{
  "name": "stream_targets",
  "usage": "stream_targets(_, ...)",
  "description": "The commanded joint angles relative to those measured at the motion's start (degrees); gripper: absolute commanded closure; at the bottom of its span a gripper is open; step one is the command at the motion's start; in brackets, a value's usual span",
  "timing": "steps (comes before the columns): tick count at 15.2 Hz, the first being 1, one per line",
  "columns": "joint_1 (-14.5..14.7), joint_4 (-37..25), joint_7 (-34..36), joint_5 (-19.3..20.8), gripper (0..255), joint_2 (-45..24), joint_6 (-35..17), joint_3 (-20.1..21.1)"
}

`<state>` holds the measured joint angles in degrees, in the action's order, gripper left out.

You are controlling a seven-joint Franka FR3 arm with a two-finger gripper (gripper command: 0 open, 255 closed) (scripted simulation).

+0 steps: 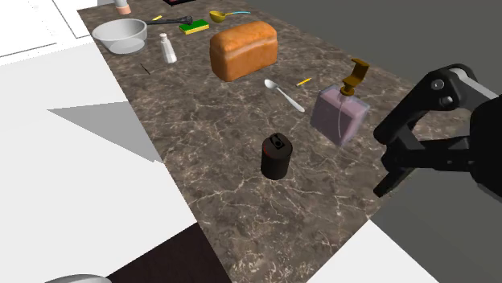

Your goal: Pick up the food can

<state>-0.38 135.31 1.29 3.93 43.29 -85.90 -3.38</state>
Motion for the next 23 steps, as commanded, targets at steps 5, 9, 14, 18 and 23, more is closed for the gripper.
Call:
stream_targets(5,0.74,4.87,7.57,-3.85,0,0.29,-5.4,4.44)
stream_targets(9,1.73,8.4,14.98,-7.62,0,-1.17,-11.46,9.1)
stream_targets(14,2.82,10.73,24.04,-11.78,0,-5.65,-19.87,15.21)
stream_targets(18,3.24,10.81,31.32,-14.08,0,-11.28,-27.0,20.19)
stream_targets(23,2.74,8.69,40.95,-14.61,0,-20.51,-35.83,26.39)
